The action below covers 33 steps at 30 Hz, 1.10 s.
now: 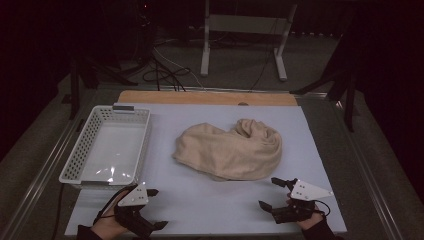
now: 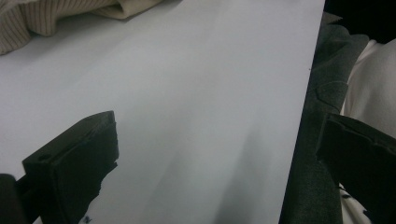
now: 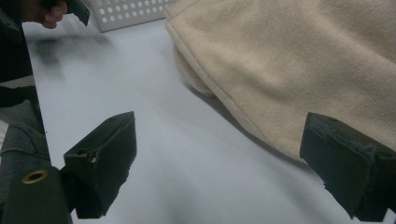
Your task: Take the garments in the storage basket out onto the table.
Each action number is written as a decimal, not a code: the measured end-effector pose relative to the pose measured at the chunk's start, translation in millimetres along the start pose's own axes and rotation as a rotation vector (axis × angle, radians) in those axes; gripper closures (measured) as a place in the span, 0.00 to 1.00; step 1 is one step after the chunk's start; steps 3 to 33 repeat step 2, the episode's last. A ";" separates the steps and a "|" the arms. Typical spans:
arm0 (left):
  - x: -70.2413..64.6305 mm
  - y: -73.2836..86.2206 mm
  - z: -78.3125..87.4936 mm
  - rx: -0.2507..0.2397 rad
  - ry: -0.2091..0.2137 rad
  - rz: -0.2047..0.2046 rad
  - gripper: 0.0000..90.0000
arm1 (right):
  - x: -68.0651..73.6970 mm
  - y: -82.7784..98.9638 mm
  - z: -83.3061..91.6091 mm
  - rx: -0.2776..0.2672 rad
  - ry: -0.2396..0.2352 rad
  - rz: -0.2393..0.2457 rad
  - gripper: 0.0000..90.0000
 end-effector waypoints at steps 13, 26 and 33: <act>-0.4 0.1 -0.5 0.000 0.003 0.002 0.00 | -0.2 0.1 -0.2 0.001 0.000 0.000 0.12; -0.4 0.1 -0.5 0.000 0.003 0.002 0.00 | -0.2 0.1 -0.2 0.001 0.000 0.000 0.12; -0.4 0.1 -0.5 0.000 0.003 0.002 0.00 | -0.2 0.1 -0.2 0.001 0.000 0.000 0.12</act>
Point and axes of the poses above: each handheld gripper's, and its own axes: z roughly backward along the jaws, y roughly out of its underside, x roughly to its left, the point moved 9 cm from there along -z, roughly forward along the jaws, and after that the axes turned 2 degrees about -z, right-handed, at the moved point
